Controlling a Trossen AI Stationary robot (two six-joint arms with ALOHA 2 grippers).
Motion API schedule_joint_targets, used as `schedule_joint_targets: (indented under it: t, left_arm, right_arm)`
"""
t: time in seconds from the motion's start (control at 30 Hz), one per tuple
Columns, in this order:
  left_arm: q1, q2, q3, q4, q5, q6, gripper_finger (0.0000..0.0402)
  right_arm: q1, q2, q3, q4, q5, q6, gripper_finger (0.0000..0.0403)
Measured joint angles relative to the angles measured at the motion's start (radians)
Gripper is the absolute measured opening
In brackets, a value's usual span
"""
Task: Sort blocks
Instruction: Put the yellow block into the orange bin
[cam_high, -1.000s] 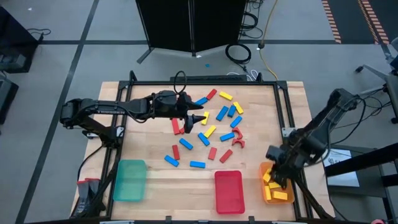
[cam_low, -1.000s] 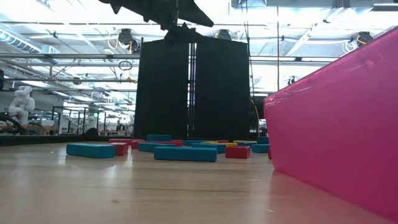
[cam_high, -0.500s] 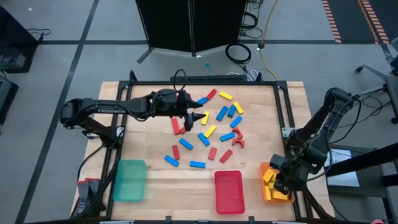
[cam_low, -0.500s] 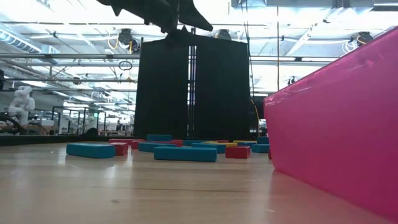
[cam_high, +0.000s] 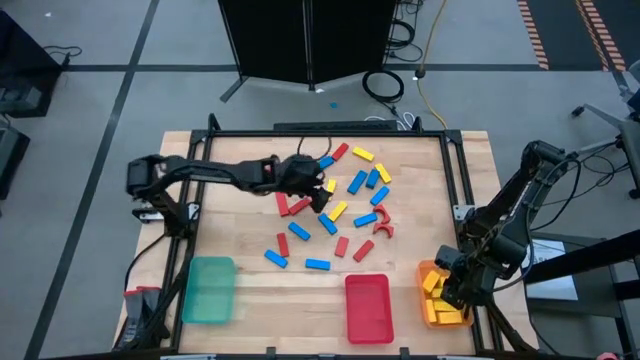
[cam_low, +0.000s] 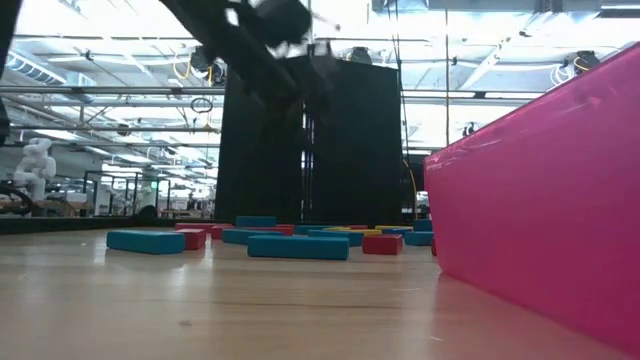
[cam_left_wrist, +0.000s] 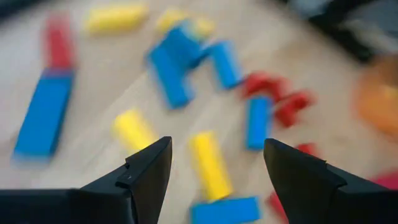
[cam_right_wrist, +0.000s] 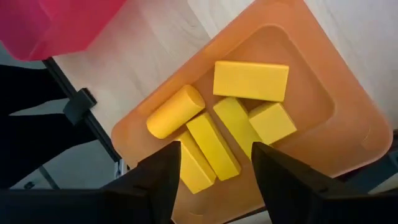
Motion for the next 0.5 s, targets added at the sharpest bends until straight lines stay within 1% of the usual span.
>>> schedule_joint_targets:
  t: [0.07,0.13,0.27,0.33,0.5]
  left_arm:
    - [0.012,0.055,0.052,-0.08,-0.007,-0.066,0.0258]
    - [0.014,0.106,0.108,-0.153,-0.002,-0.092,0.0258]
    - [0.007,0.204,0.225,-0.246,-0.004,-0.096,0.0258]
    - [0.006,0.245,0.279,-0.275,-0.041,-0.097,0.0258]
    - [0.02,0.348,0.371,-0.416,-0.065,-0.091,0.0258]
  right_arm:
    - [0.0,0.0,0.0,0.0,0.003,0.007,0.0189]
    - [0.0,0.0,0.0,-0.001,0.007,0.008,0.0188]
    - [0.0,0.0,0.0,-0.002,0.04,0.013,0.0187]
    - [0.0,0.0,0.0,-0.001,0.053,0.016,0.0187]
    - [0.0,0.0,0.001,-0.003,0.06,0.031,0.0187]
